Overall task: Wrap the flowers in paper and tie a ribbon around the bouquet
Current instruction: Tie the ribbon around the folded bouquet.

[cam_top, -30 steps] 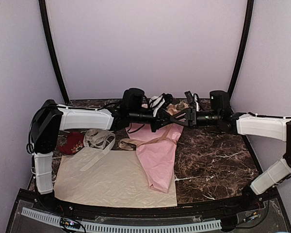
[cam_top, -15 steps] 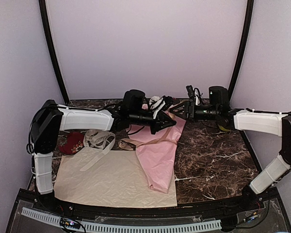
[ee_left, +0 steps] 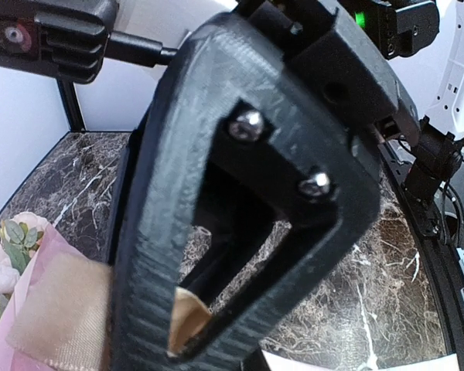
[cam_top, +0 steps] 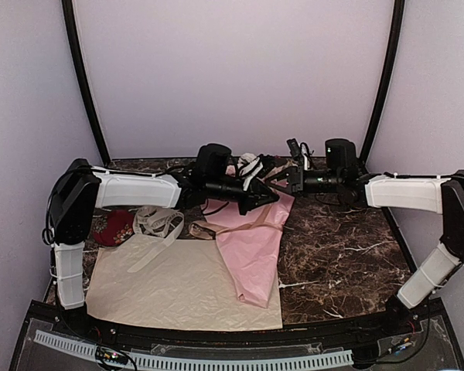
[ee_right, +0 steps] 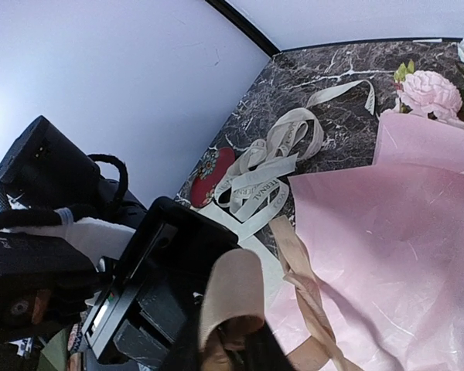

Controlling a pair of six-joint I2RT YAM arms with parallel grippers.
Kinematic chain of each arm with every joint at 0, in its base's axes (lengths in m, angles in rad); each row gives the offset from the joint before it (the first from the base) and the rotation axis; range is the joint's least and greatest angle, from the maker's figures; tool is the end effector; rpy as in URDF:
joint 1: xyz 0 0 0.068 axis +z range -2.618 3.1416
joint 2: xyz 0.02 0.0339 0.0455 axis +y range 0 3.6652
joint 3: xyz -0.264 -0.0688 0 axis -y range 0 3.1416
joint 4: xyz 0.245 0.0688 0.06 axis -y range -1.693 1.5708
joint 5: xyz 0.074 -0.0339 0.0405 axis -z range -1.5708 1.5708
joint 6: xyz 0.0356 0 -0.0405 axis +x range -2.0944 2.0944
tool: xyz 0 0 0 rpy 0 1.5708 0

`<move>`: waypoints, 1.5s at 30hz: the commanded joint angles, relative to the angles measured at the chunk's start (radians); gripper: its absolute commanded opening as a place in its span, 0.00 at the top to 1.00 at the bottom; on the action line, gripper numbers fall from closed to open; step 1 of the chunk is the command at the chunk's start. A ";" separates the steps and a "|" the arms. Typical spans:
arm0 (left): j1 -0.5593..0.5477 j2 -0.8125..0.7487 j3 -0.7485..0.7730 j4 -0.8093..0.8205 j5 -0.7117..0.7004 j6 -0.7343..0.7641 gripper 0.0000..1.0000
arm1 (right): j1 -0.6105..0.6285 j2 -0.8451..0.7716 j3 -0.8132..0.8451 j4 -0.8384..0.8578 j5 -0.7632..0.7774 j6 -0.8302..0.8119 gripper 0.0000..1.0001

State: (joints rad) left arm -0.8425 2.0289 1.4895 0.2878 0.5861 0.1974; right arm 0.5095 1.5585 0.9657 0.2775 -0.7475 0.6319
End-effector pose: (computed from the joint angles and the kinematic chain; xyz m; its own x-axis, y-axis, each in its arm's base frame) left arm 0.3036 -0.3700 0.2501 0.0294 0.2125 -0.9767 0.9918 0.1153 0.0549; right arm 0.2926 0.1912 0.2593 -0.7630 0.0699 -0.6426 -0.5840 0.3516 0.7317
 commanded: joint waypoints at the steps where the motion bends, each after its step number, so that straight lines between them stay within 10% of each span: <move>1: -0.004 -0.025 0.003 -0.016 0.011 0.024 1.00 | 0.009 0.001 0.013 0.040 0.005 0.005 1.00; 3: -0.003 -0.033 0.010 -0.060 0.001 0.046 0.95 | 0.004 -0.012 0.011 0.037 0.035 0.008 1.00; 7: 0.007 -0.092 0.034 -0.265 -0.036 0.115 0.44 | 0.000 -0.016 0.011 -0.011 0.093 -0.007 1.00; 12: 0.053 -0.258 -0.077 -0.451 -0.112 0.190 0.30 | 0.000 0.000 -0.001 -0.005 0.091 -0.006 1.00; 16: 0.147 -0.352 -0.176 -0.624 -0.258 0.234 0.29 | -0.001 0.007 0.013 -0.028 0.092 -0.023 1.00; 21: 0.276 -0.226 -0.138 -0.945 -0.434 0.278 0.55 | 0.000 0.021 0.029 -0.053 0.083 -0.043 1.00; 31: 0.285 -0.085 -0.138 -0.738 -0.497 0.342 0.33 | 0.000 0.015 0.022 -0.049 0.073 -0.043 1.00; 45: 0.280 -0.064 -0.120 -0.655 -0.363 0.283 0.53 | 0.000 0.008 0.010 -0.045 0.071 -0.040 1.00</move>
State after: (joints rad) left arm -0.5591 1.9953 1.3594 -0.4038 0.1413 0.5018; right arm 0.5098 1.5730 0.9688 0.2104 -0.6655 0.6025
